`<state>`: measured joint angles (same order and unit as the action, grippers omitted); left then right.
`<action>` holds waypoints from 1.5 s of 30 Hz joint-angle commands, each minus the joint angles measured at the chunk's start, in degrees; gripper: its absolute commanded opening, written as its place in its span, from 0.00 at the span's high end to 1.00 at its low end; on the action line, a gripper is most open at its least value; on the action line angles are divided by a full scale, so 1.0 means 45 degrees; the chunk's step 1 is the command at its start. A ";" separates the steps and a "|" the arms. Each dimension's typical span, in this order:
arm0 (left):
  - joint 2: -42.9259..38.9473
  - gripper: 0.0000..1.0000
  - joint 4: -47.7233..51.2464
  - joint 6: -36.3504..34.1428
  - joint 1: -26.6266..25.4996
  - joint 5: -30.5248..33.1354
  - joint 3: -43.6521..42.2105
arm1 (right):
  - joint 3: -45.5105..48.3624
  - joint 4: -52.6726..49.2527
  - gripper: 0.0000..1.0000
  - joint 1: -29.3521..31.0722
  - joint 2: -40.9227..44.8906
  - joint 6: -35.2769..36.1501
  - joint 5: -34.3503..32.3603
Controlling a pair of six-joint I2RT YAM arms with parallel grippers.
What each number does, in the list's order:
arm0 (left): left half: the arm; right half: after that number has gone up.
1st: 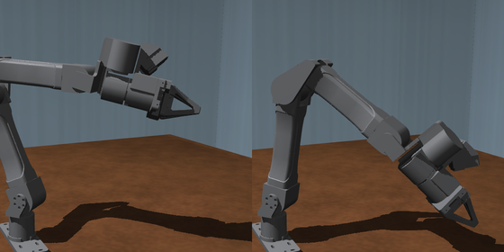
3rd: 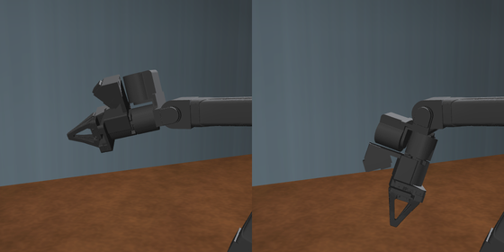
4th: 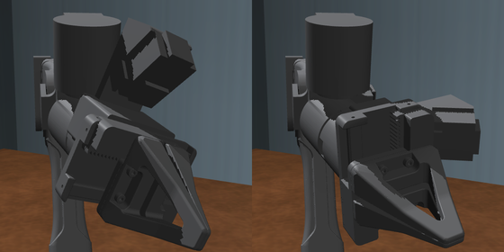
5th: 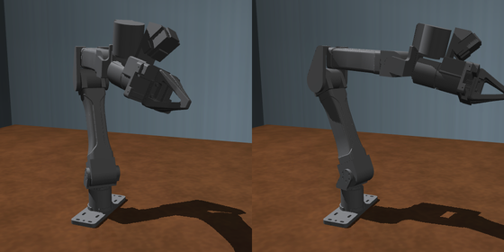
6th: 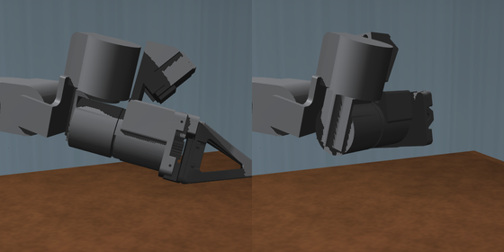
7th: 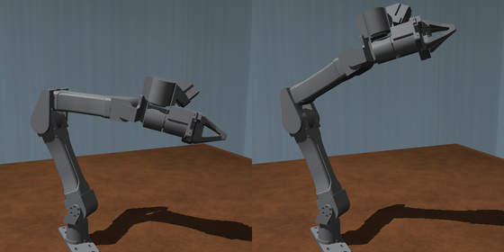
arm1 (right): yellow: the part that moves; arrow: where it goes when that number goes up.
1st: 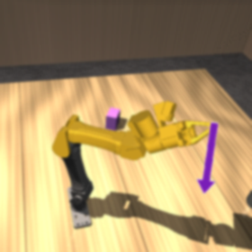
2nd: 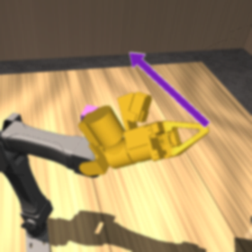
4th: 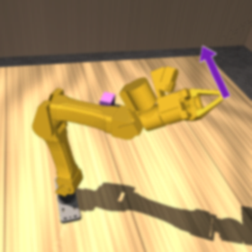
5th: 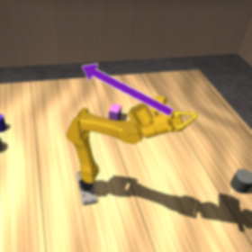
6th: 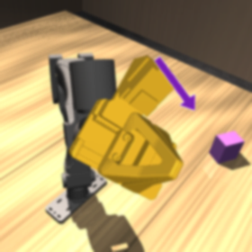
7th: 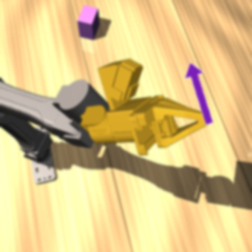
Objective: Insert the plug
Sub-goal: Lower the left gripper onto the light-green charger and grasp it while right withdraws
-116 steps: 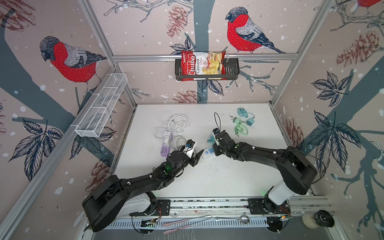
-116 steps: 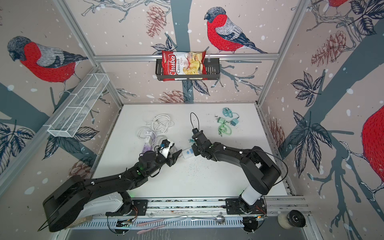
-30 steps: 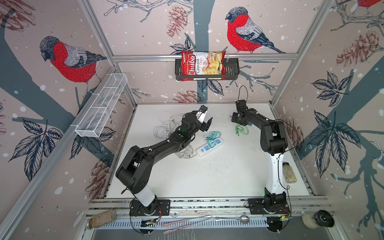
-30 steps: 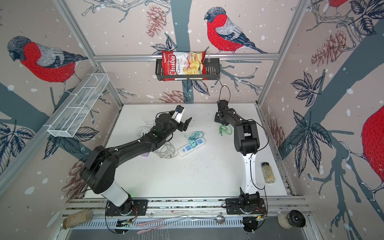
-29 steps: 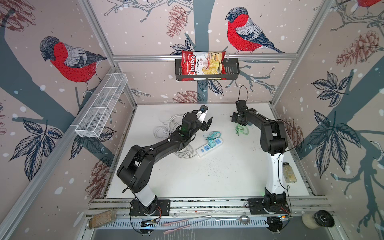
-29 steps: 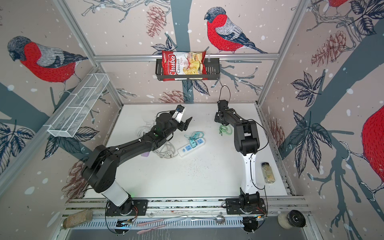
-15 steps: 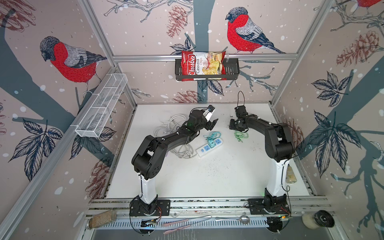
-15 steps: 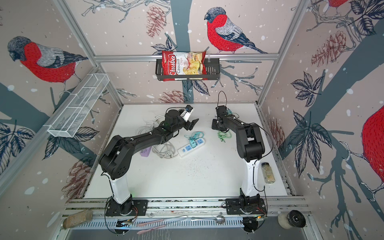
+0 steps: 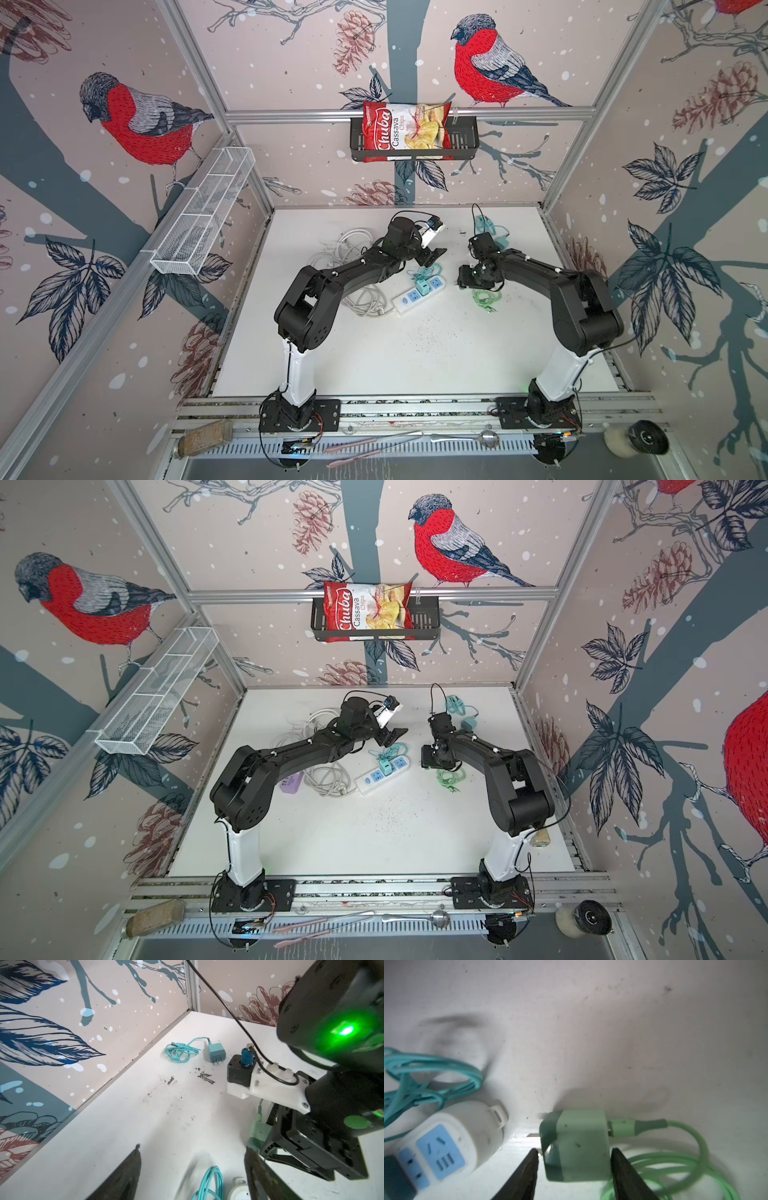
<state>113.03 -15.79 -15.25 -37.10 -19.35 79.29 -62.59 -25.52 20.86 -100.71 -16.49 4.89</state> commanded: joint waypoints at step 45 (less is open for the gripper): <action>0.4843 0.36 0.7533 -0.2672 -0.2610 0.1174 0.6014 | 0.4324 0.1960 0.33 -0.5261 0.6364 -0.1118 0.3309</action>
<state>134.78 19.03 -27.77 -48.90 -16.12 105.73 -43.16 -18.06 -2.76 -72.36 -22.35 18.65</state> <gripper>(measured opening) 0.635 0.672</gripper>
